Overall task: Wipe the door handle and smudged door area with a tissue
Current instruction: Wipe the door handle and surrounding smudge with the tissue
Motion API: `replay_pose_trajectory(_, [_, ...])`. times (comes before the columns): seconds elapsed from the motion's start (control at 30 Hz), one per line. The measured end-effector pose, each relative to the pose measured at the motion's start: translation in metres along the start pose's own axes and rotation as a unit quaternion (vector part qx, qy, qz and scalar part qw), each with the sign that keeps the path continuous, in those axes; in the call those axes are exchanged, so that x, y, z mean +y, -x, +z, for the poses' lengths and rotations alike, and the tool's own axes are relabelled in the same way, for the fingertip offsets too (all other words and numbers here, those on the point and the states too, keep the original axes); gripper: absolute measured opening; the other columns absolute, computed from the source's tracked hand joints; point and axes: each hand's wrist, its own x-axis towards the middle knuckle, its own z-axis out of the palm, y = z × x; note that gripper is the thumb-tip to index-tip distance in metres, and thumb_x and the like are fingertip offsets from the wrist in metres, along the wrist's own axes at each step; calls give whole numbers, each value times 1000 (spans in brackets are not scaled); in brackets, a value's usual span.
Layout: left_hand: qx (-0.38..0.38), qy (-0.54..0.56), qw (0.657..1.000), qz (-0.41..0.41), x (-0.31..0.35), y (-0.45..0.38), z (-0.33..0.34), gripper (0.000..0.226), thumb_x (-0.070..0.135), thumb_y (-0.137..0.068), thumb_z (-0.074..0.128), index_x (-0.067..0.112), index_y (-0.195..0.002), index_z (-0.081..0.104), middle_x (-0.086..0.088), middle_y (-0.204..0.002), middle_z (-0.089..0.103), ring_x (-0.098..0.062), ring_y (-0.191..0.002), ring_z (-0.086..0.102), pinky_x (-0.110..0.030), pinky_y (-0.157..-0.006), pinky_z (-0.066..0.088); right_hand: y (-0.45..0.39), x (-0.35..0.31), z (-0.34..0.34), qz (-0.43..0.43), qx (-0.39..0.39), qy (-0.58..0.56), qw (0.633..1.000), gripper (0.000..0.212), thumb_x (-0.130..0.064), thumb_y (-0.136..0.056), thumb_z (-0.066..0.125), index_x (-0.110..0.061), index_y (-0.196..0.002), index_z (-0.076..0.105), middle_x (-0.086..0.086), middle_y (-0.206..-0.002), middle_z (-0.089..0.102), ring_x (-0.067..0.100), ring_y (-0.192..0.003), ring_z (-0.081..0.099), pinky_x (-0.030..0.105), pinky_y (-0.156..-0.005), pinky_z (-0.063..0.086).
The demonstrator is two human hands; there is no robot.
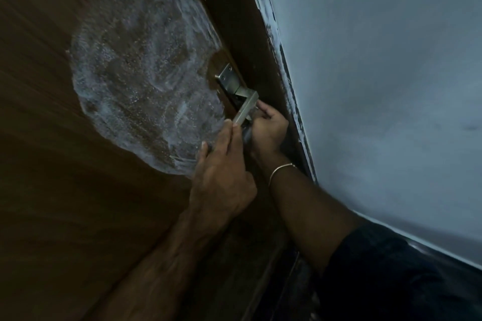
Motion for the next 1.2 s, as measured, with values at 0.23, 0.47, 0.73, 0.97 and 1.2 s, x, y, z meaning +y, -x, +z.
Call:
replay_pose_trajectory(0.23, [1,27,1000,-9,-1,-1,0,91,24,-91,53,19,-157,-10,3,-165,-14,-12,-152,-3,-39,-124,-2,2,-19,-14,44,-122,-11,992,41,2,-95,43,-9,-130,61,9,-119,68,19,-104,66,35,-92,56])
replay_pose_trajectory(0.47, [3,55,998,-27,2,-2,0,93,24,-91,55,22,-157,-10,5,-165,-15,-13,-152,-5,-39,-123,1,-2,-36,-26,83,-183,-78,976,36,-10,-102,30,-11,-114,65,7,-124,64,17,-122,56,35,-112,40])
replay_pose_trajectory(0.73, [2,62,997,-34,4,-2,-2,92,23,-91,54,22,-156,-11,5,-165,-13,-12,-151,-7,-33,-119,-6,15,-48,11,106,-16,-37,994,31,16,-83,57,-13,-86,67,8,-85,68,20,-74,65,36,-74,58])
replay_pose_trajectory(0.97, [-23,56,998,-28,5,-2,-9,91,25,-92,53,18,-157,-10,2,-165,-14,-13,-152,-7,-37,-123,-3,19,-53,21,62,63,50,995,28,13,-82,59,-13,-82,69,13,-94,71,25,-85,67,30,-73,56])
replay_pose_trajectory(1.2, [-5,77,996,-39,9,-2,-4,92,23,-90,55,18,-157,-9,2,-166,-14,-13,-152,-9,-37,-122,-2,14,-69,2,216,-92,-6,972,35,2,-94,48,-14,-114,71,13,-109,70,28,-94,66,36,-71,55])
